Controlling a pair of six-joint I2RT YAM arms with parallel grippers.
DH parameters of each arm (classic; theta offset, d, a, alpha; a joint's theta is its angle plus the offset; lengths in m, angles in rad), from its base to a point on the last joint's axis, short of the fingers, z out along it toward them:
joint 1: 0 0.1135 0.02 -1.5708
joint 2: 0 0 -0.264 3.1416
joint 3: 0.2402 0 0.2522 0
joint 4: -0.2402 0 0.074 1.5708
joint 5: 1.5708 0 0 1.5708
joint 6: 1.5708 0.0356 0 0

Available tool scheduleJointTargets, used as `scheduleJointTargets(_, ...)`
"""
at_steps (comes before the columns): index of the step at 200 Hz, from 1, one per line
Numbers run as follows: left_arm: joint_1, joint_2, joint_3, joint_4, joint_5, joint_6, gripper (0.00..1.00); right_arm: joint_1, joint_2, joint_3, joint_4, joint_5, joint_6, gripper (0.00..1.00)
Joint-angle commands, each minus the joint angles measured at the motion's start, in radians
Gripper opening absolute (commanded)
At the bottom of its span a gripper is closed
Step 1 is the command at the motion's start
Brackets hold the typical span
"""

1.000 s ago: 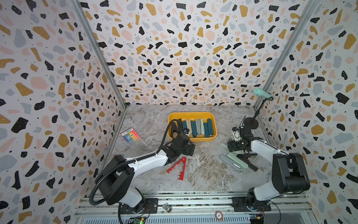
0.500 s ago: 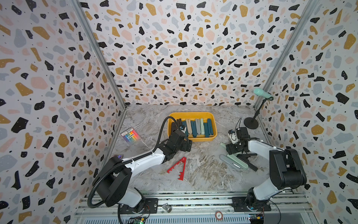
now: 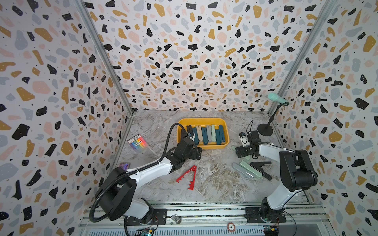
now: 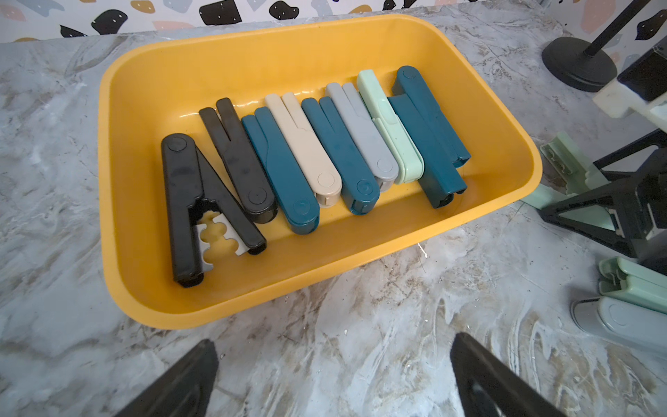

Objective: Put the pruning pliers into the storage box
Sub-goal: Pick up the pruning pliers from the center of the board.

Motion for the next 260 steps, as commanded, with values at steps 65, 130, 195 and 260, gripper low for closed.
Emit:
scheduleJointTargets(65, 0.018, -0.015, -0.014, 0.044, -0.002, -0.022, 0.99, -0.009, 0.061, 0.021, -0.025, 0.021, -0.014, 0.74)
scheduleJointTargets(130, 0.033, -0.010, -0.012, 0.070, 0.012, -0.048, 0.99, -0.021, -0.055, -0.039, 0.020, 0.049, 0.066, 0.30)
scheduleJointTargets(195, 0.045, -0.035, -0.027, 0.077, -0.030, -0.072, 1.00, -0.058, -0.152, -0.041, 0.089, -0.016, 0.218, 0.11)
scheduleJointTargets(260, 0.088, -0.117, -0.089, 0.097, -0.192, -0.149, 0.99, -0.057, -0.290, 0.027, 0.067, -0.041, 0.370, 0.21)
